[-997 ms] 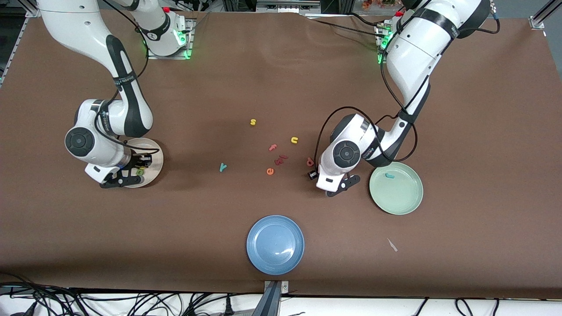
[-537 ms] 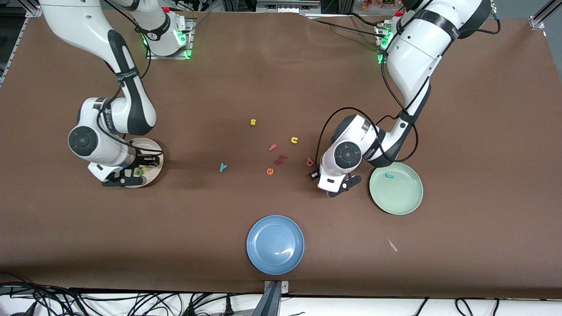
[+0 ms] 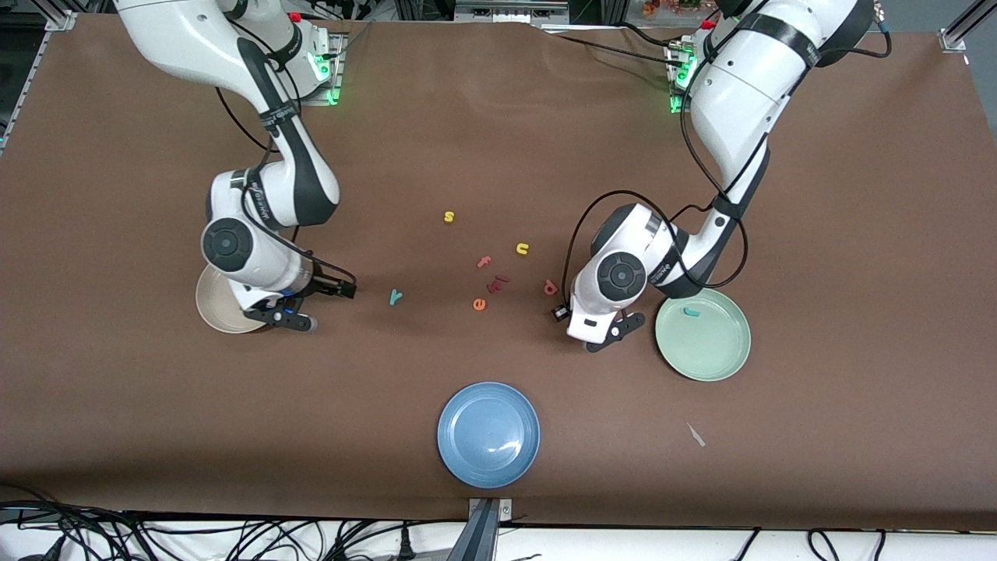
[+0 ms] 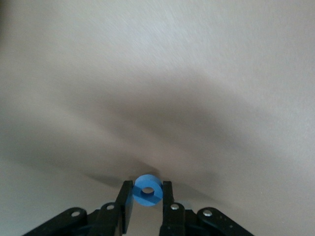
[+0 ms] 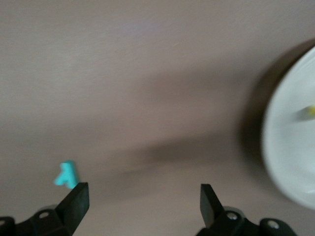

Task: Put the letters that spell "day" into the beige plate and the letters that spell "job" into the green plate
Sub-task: 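Drop the a on the white plate while the left carries the o, then grasp the cyan y with the right gripper while the left drops the o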

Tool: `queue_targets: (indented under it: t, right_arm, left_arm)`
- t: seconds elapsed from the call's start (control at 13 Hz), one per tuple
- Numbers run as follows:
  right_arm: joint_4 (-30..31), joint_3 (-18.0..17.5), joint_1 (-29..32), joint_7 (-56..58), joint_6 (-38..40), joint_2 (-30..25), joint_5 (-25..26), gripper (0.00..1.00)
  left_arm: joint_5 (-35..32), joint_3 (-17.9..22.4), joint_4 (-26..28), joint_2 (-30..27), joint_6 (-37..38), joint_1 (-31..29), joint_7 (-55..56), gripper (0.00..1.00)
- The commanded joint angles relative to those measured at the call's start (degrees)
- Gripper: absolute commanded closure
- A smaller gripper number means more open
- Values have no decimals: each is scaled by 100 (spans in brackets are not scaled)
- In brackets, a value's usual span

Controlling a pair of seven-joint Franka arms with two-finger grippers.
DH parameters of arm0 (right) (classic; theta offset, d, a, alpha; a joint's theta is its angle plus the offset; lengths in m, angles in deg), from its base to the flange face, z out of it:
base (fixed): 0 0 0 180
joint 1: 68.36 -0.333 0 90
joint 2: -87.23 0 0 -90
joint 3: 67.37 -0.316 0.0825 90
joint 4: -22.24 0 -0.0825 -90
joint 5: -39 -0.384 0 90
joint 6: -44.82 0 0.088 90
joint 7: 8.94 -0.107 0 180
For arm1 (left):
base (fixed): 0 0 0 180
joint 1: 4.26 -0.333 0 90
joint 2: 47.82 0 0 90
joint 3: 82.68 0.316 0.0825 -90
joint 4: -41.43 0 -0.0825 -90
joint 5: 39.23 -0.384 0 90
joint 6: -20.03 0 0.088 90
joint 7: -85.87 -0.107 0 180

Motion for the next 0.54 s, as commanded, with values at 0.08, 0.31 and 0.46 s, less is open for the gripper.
queue_targets:
  t: [0.08, 0.31, 0.46]
  right_arm:
    - [-414, -151, -269, -957, -200, 453, -158, 0]
    - [-414, -151, -480, -1396, -640, 682, -167, 1]
    - [-415, -151, -577, -1609, -667, 744, -167, 1]
  left_arm:
    - [-199, -14, 21, -537, 657, -375, -361, 87]
    - [-199, -14, 30, -678, 1132, -858, -1477, 87]
    - [-199, -5, 82, -678, 1186, -1104, -2022, 88]
